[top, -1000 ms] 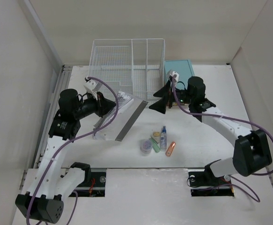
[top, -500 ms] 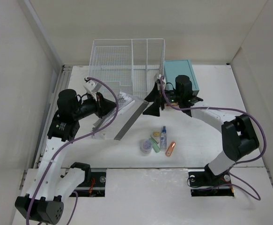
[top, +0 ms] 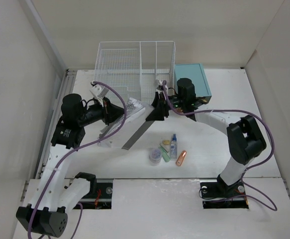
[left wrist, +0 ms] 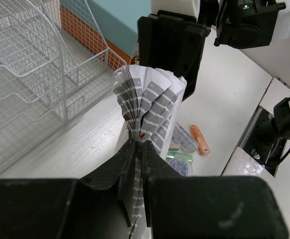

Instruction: Organize the desk

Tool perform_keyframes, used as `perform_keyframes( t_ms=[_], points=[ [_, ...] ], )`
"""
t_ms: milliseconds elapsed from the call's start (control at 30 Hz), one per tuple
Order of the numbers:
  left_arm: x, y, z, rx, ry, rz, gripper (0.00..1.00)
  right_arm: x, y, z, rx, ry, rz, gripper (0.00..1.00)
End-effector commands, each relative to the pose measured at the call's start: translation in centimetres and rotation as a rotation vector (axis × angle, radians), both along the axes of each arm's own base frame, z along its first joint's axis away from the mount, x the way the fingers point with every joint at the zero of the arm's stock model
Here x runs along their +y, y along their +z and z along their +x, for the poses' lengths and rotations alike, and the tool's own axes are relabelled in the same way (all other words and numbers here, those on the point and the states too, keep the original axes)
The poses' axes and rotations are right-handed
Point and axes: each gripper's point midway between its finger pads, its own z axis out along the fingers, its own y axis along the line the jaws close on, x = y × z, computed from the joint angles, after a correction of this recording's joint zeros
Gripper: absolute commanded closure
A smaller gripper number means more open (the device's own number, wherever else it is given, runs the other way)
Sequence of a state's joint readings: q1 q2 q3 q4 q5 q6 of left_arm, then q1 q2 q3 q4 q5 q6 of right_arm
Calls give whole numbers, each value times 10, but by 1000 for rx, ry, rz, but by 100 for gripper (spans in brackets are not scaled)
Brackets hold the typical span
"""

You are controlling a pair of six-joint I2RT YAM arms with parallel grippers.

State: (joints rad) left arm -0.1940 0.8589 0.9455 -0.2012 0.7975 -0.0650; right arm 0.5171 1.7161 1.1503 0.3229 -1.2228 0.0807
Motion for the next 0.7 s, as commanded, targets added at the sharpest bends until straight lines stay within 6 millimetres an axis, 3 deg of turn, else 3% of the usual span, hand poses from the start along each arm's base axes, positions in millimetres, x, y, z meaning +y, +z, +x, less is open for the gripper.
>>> perform_keyframes(
  t_ms=[0,33,100,133,200,300,333,400,533,567,633,667],
  points=[
    [-7,51,3,-182,-49,-57,100,2,25,-11,-78,103,66,57],
    [-4,55,4,-191,-40,-57,100,2,26,-11,-78,120,70,69],
    [-5,54,7,-190,-40,-57,100,0,30,-18,-70,165,78,80],
    [-5,54,7,-190,-40,-57,100,-1,30,-20,-69,174,80,91],
    [-5,49,9,-176,-41,-48,100,-3,41,-24,-87,174,90,99],
    [-2,45,12,-165,-27,-19,100,-13,55,-26,-80,204,96,100],
    [-2,49,11,-176,-28,-12,100,-17,60,-36,-76,272,105,100],
    [1,51,11,-168,-17,9,100,-27,70,-33,-47,269,98,100],
    [5,61,7,-200,-16,46,99,-45,105,-43,-126,287,128,100],
    [6,65,3,-215,-17,50,91,-53,111,-47,-116,310,126,100],
    [6,67,2,-217,-19,56,86,-61,124,-46,-147,287,132,100],
    [7,74,-2,-239,-18,53,76,-64,135,-51,-179,288,141,100]
  ],
)
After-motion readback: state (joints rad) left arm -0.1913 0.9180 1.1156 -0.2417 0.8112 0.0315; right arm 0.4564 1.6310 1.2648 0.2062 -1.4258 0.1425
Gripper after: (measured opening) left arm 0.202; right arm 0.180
